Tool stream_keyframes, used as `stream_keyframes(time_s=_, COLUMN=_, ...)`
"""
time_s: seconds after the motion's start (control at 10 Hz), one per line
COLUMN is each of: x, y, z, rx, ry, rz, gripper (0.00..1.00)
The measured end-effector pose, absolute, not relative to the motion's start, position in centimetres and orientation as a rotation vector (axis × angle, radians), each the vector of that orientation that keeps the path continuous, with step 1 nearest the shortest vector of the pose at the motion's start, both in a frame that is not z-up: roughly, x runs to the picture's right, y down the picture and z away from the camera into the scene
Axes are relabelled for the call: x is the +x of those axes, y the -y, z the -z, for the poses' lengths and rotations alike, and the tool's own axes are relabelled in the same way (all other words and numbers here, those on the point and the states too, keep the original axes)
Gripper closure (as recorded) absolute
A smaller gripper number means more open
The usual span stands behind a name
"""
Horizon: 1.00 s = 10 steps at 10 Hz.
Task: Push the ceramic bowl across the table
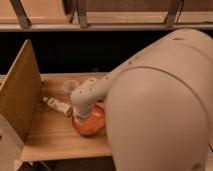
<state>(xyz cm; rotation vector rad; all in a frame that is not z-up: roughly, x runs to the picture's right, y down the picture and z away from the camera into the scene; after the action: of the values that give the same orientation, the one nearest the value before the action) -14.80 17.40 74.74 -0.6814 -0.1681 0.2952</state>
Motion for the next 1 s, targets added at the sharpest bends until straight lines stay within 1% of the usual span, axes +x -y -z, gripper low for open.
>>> stream_keyframes(time_s=0.5, x=-22.6, y=-20.3, z=-77.2, rx=-0.811, ry=0.286, rz=-0.096, gripper=1.00)
stream_keyframes(time_s=0.7, x=-23.0, y=-21.4, z=-78.3, rx=-0.854, ry=0.309, rz=-0.062, gripper=1.00)
stream_keyframes(time_s=0.9, x=-21.7, y=-21.9, z=-80.1, rx=-0.880, ry=0.307, rz=-0.066, gripper=1.00)
stream_keyframes(time_s=1.0, x=-19.9, y=-21.5, z=-81.2, rx=-0.877, ry=0.283, rz=-0.087, gripper=1.00)
